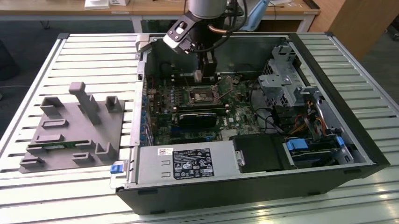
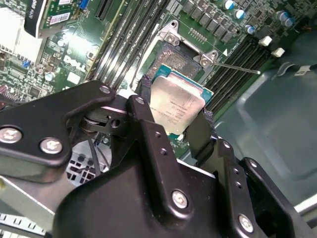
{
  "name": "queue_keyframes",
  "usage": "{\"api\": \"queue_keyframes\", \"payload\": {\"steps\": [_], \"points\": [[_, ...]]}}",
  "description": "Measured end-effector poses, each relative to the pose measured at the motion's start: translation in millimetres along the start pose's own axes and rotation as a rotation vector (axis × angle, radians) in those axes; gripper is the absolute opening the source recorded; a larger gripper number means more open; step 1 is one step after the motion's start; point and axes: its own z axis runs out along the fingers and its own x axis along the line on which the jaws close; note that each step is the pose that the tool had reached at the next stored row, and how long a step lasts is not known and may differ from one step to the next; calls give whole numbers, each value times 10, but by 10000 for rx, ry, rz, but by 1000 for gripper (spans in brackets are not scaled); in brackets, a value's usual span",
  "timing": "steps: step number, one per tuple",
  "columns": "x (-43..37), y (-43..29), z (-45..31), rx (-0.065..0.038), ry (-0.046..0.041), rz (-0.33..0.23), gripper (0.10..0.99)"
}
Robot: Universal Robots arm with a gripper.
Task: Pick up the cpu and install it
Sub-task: 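Place the cpu into insertion slot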
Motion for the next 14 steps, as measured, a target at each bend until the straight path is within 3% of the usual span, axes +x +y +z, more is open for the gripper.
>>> {"api": "queue_keyframes", "payload": {"steps": [6,14], "points": [[-1,2,108,-5,-4,47,533],[1,9,154,-7,-4,55,533]]}}
